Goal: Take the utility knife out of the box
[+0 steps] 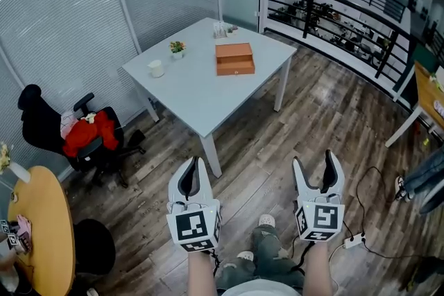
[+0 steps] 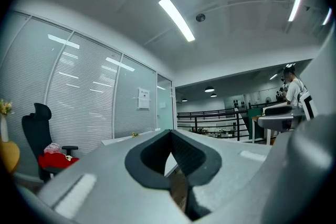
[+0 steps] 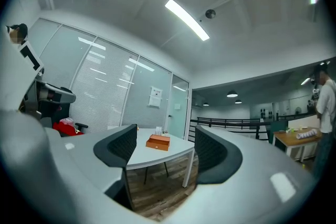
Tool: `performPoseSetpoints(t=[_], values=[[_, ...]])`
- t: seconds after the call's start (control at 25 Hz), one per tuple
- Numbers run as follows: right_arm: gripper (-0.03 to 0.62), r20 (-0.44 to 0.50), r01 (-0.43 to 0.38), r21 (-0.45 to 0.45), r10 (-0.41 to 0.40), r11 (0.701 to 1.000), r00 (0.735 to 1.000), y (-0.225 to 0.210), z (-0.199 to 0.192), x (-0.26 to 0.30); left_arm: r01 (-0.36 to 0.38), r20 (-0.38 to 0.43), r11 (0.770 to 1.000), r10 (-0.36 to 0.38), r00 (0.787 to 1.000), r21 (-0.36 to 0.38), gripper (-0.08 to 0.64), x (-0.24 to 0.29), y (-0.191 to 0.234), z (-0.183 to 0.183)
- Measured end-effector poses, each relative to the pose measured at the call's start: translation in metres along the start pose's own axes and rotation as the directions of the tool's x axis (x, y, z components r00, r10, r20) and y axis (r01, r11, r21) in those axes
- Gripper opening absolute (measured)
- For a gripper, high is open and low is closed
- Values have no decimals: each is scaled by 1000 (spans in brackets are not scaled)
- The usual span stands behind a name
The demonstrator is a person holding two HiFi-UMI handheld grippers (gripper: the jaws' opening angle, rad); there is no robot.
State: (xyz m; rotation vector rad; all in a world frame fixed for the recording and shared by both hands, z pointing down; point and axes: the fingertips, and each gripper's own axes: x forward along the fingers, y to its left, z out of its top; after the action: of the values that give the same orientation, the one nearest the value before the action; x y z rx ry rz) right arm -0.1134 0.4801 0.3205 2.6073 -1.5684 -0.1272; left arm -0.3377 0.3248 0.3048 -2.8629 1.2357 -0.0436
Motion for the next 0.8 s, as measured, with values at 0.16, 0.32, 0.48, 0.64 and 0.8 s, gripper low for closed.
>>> performPoseSetpoints(t=[0.16, 0.32, 0.48, 0.64, 0.8], values=[[373, -10, 3, 1, -3, 1000, 1000, -8, -8, 22, -18, -12, 1000, 18, 1000, 0, 0, 20, 7, -5], [370, 5, -6, 0, 6, 1000, 1000, -19, -14, 54, -39, -17, 999, 39, 999, 1, 0, 50, 10, -8], [336, 36, -41, -8, 41, 999, 999, -29, -14, 97, -64, -19, 998, 64, 998, 2, 0, 87, 10, -9], [336, 48, -54, 12, 54, 998, 997, -44, -11, 148, -82, -20, 997, 83, 996, 7, 0, 130, 9, -5], [334, 57, -81, 21, 80, 996, 995, -60, -6, 202, -105, -8, 994, 105, 994, 11, 0, 180, 7, 6]])
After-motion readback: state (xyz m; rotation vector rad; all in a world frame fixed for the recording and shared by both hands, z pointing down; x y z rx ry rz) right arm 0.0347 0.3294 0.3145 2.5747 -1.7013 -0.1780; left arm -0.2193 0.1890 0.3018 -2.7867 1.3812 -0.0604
